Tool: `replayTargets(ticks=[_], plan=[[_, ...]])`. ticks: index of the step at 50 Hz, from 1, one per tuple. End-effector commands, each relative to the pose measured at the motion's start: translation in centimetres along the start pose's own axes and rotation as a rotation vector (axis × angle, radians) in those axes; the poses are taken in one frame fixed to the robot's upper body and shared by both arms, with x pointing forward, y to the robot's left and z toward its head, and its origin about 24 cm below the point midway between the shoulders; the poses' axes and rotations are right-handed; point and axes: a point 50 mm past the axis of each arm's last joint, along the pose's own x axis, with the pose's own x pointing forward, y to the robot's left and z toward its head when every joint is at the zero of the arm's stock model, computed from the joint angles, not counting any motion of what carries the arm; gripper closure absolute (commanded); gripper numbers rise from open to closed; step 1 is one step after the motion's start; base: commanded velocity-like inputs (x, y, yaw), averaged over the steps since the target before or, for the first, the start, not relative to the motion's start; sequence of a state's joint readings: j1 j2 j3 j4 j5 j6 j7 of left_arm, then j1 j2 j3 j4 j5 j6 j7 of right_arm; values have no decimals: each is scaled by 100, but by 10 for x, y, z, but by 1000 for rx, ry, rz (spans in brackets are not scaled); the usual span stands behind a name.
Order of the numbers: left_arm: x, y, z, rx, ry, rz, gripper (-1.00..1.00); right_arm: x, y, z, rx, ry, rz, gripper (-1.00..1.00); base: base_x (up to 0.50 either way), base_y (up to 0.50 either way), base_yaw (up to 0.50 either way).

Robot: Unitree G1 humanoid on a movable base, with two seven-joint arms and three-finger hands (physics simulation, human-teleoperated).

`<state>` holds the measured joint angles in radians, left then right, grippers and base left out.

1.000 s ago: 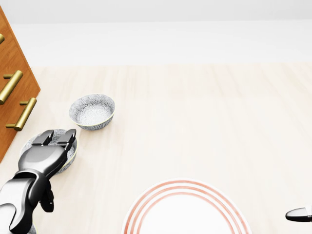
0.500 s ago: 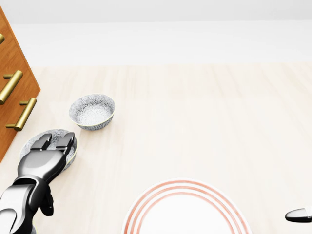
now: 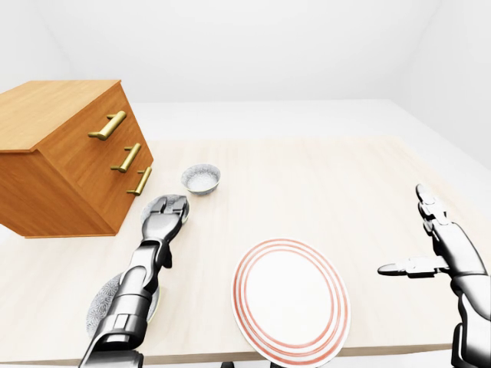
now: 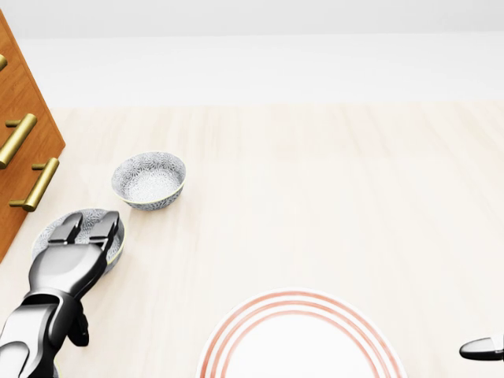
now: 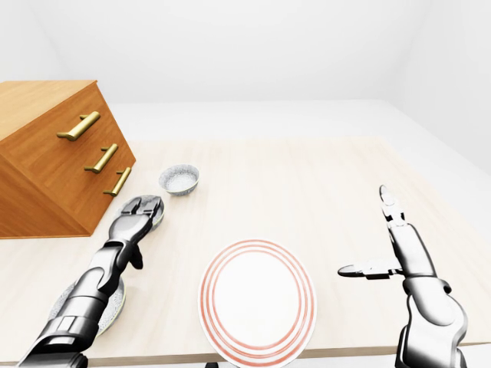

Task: Put the bowl in the middle on the plate.

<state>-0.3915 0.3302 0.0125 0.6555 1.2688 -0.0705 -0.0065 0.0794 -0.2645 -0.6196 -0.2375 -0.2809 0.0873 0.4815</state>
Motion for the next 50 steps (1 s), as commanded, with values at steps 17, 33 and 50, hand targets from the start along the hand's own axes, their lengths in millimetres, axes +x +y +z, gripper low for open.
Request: replayTargets(ticks=[17, 33, 50], plan=[[6, 2, 0, -9, 0, 49, -100, 1, 3, -4, 0, 20, 13, -100, 0, 0, 0], [9, 8, -2, -5, 10, 89, -100, 0, 3, -2, -6, 11, 16, -100, 0, 0, 0], [11, 5, -2, 2, 10, 76, -100, 0, 3, -2, -6, 12, 19, -100, 0, 0, 0]])
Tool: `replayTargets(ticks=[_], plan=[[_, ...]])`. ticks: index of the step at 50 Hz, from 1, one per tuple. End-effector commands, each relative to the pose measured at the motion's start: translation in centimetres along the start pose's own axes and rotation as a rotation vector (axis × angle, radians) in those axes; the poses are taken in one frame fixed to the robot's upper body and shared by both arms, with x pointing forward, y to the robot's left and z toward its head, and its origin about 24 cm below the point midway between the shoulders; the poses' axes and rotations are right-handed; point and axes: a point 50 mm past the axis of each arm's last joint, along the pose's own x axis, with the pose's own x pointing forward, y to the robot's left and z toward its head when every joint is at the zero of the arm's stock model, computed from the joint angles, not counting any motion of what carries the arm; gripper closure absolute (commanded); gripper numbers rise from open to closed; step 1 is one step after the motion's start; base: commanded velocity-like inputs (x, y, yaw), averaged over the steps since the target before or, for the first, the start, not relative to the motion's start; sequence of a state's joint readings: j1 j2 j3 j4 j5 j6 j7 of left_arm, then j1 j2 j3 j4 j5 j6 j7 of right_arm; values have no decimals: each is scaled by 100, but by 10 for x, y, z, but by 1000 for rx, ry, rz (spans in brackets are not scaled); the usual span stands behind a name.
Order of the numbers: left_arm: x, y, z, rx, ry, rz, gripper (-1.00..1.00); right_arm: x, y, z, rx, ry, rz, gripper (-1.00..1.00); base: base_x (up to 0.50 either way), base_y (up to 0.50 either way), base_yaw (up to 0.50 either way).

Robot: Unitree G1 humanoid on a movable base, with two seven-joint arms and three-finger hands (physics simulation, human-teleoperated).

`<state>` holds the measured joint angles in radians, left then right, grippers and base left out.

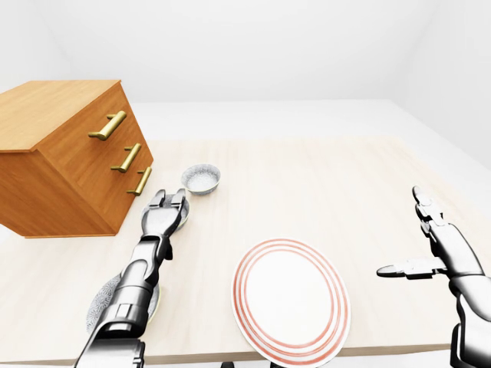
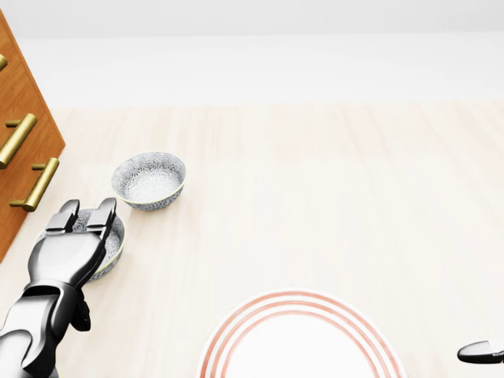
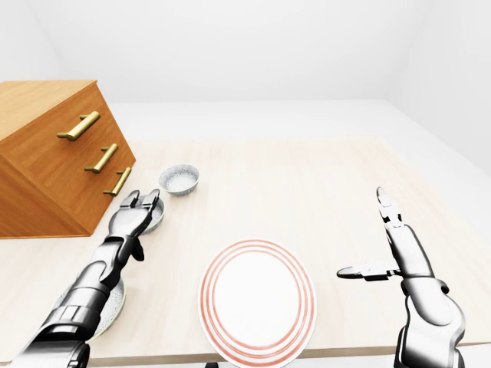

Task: Put the bowl in the middle on the plate.

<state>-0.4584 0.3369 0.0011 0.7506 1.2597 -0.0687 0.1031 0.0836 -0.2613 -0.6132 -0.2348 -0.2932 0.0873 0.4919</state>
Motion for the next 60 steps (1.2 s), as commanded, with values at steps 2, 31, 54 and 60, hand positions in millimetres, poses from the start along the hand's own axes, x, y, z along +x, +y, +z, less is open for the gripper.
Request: replayTargets(ticks=[2, 31, 54, 60], plan=[[1, -3, -1, 6, 3, -6, -100, 0, 0, 0, -1, -1, 2, -100, 0, 0, 0], [0, -7, 0, -5, -5, -14, -39, 0, 1, -1, 3, 6, 6, -100, 0, 0, 0], [-3, -7, 5, -18, -23, -7, 65, -6, 3, 6, 13, -33, 40, -100, 0, 0, 0], [-4, -9, 6, -19, -27, -7, 91, -7, 4, 4, 19, -26, 51, -100, 0, 0, 0]])
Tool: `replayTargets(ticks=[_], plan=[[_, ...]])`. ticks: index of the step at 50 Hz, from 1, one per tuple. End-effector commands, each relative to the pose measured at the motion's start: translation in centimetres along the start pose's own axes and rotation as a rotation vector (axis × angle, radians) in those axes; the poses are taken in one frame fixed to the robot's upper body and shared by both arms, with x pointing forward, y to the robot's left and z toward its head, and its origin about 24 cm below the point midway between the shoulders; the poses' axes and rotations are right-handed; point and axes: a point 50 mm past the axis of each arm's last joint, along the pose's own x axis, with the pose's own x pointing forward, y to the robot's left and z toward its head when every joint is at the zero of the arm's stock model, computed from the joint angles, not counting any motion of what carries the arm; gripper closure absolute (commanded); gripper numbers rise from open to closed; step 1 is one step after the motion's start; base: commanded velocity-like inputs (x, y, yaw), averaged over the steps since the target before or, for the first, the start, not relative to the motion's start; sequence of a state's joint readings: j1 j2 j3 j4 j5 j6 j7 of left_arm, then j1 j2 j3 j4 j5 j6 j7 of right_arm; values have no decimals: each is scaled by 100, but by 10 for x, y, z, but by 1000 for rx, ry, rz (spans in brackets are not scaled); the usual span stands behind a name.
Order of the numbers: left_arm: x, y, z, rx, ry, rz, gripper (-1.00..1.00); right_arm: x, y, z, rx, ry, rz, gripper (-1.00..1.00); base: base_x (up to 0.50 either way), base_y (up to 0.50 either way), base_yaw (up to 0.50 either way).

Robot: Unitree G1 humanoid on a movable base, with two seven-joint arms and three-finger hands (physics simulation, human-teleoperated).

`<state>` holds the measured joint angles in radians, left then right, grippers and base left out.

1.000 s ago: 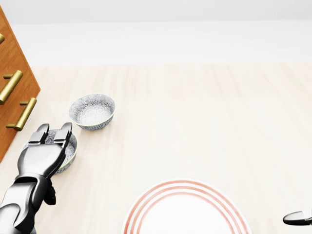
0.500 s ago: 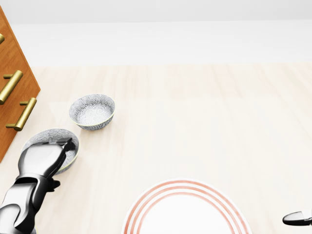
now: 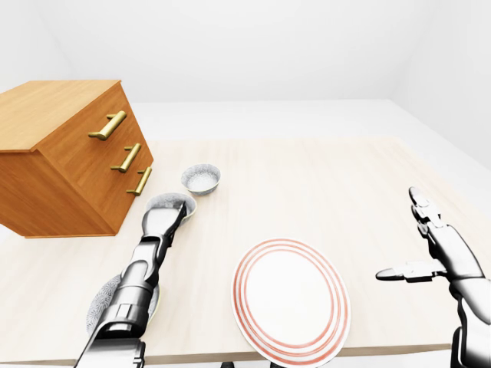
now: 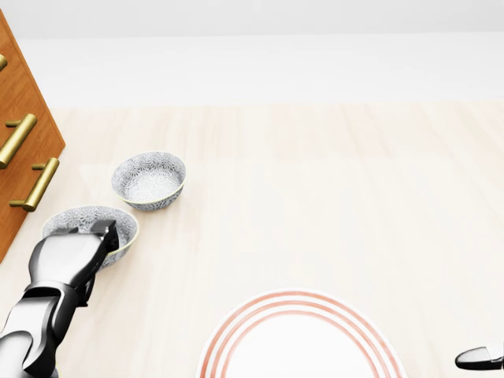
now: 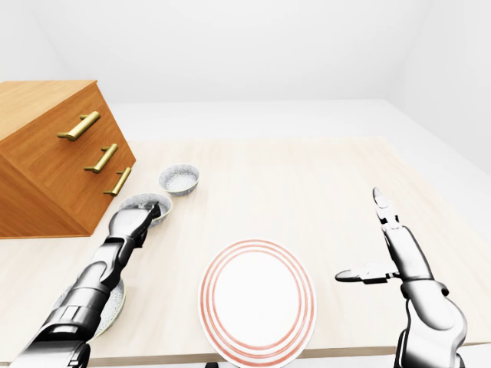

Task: Put the bowl in the middle on the plate.

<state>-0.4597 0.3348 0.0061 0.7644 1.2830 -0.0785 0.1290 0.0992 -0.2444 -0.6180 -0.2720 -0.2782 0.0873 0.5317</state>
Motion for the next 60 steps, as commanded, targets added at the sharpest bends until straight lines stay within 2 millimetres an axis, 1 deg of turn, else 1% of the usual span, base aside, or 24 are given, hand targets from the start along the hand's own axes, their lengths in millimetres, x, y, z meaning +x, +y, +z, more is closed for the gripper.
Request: replayTargets(ticks=[1, 3, 9, 12, 15, 17, 18, 22, 24, 27, 32, 35, 37, 39, 42, 44, 49, 55, 59, 60], plan=[[-4, -6, 7, -38, -24, -21, 94, -2, 2, 1, 9, -7, 19, -100, 0, 0, 0], [-8, -6, 8, -39, -28, -25, 100, -2, 2, 1, 9, -5, 18, -100, 0, 0, 0], [-21, -9, 9, -48, -39, -19, 100, -1, 1, 1, 9, -6, 16, -100, 0, 0, 0], [-27, -4, 10, -52, -47, -11, 100, -1, 1, 1, 9, -5, 16, -100, 0, 0, 0], [-36, 6, 12, -54, -59, 10, 100, -1, 1, 1, 8, -7, 15, -100, 0, 0, 0], [-39, 9, 12, -56, -58, 17, 100, -1, 1, 2, 7, -9, 14, -100, 0, 0, 0], [-44, 15, 15, -58, -67, 28, 100, -1, 1, 1, 9, -8, 15, -100, 0, 0, 0], [-52, 25, 18, -62, -76, 45, 100, -1, 1, 0, 11, -5, 15, -100, 0, 0, 0], [-52, 25, 18, -62, -74, 46, 100, -1, 1, 0, 11, -5, 15, -100, 0, 0, 0], [-62, 27, 24, -71, -88, 53, 100, -1, 1, 1, 8, -8, 15, -100, 0, 0, 0], [-70, 31, 26, -79, -88, 59, 100, 0, 2, -2, 15, 3, 16, -100, 0, 0, 0], [-76, 38, 30, -94, -99, 83, 100, 0, 2, -2, 14, 3, 15, -100, 0, 0, 0], [-78, 40, 31, -98, -101, 89, 100, 0, 2, -2, 15, 5, 16, -100, 0, 0, 0], [-86, 45, 39, -116, -123, 116, 100, -1, 2, 0, 10, -1, 15, -100, 0, 0, 0], [-90, 46, 44, -127, -138, 128, 100, 0, 2, -2, 11, 4, 16, -100, 0, 0, 0], [-96, 49, 52, -134, -162, 137, 100, 0, 2, -1, 10, 0, 16, -100, 0, 0, 0], [-101, 53, 63, -141, -192, 147, 100, -1, 2, 0, 6, -2, 16, -100, 0, 0, 0], [-110, 64, 80, -152, -252, 170, 100, -1, 2, 0, 6, 0, 18, -100, 0, 0, 0], [-112, 64, 88, -150, -276, 169, 100, -1, 2, 0, 6, 0, 18, -100, 0, 0, 0], [-114, 63, 94, -146, -294, 165, 100, -1, 2, 0, 5, 0, 18, -100, 0, 0, 0]])
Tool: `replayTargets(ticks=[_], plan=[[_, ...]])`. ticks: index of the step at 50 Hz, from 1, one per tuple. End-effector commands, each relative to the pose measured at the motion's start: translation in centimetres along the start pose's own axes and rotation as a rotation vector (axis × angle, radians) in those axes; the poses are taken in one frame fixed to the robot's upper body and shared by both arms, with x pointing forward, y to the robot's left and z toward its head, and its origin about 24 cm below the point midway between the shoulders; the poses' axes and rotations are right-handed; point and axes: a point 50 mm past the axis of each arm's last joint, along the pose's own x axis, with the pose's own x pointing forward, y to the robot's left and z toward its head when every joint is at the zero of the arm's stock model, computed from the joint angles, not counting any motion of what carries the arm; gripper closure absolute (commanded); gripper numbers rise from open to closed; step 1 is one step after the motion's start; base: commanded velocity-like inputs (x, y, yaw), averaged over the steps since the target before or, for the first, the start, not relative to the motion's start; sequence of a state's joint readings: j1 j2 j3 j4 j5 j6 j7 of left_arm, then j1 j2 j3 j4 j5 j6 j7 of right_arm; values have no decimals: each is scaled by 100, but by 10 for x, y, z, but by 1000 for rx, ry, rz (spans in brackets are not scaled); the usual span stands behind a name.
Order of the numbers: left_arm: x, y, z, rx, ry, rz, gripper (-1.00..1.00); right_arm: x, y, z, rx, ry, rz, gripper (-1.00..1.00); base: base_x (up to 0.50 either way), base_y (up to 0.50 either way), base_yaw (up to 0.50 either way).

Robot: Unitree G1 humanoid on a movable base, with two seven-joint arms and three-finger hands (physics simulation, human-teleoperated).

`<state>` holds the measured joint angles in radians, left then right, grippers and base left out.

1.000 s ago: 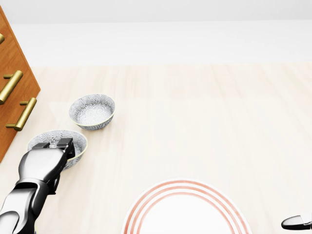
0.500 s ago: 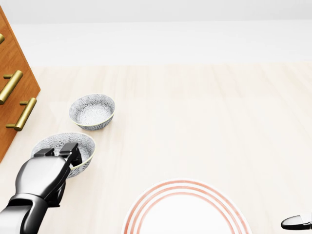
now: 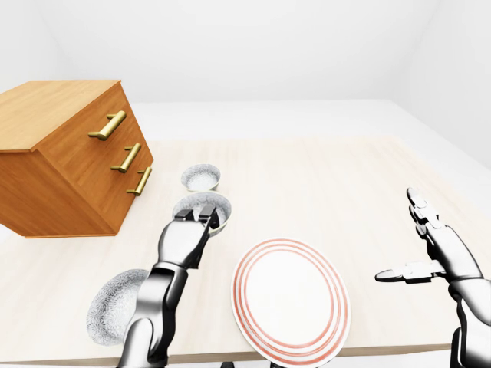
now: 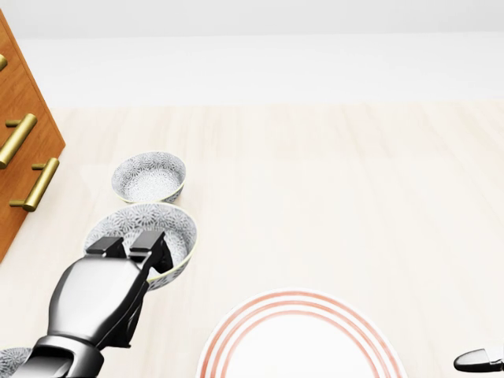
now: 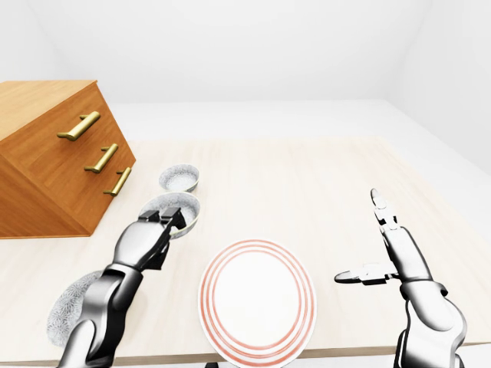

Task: Put the bowl in the middle on the plate.

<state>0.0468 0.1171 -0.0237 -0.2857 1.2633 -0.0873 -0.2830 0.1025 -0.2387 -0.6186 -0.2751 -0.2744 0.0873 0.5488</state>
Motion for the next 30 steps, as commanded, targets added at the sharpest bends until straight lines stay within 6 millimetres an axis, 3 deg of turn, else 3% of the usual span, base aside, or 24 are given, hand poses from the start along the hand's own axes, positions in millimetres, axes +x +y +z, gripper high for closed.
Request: replayTargets(ticks=[1, 15, 30], plan=[[-8, 9, 30, 25, -72, 46, 100, 0, 0, 0, -2, 0, 1, -100, 0, 0, 0], [-15, 16, 59, 32, -173, 58, 100, 1, 1, -1, 2, 6, 2, -100, 0, 0, 0], [-35, 15, 76, 31, -237, 58, 100, 1, 1, -3, -1, 13, 2, -100, 0, 0, 0]])
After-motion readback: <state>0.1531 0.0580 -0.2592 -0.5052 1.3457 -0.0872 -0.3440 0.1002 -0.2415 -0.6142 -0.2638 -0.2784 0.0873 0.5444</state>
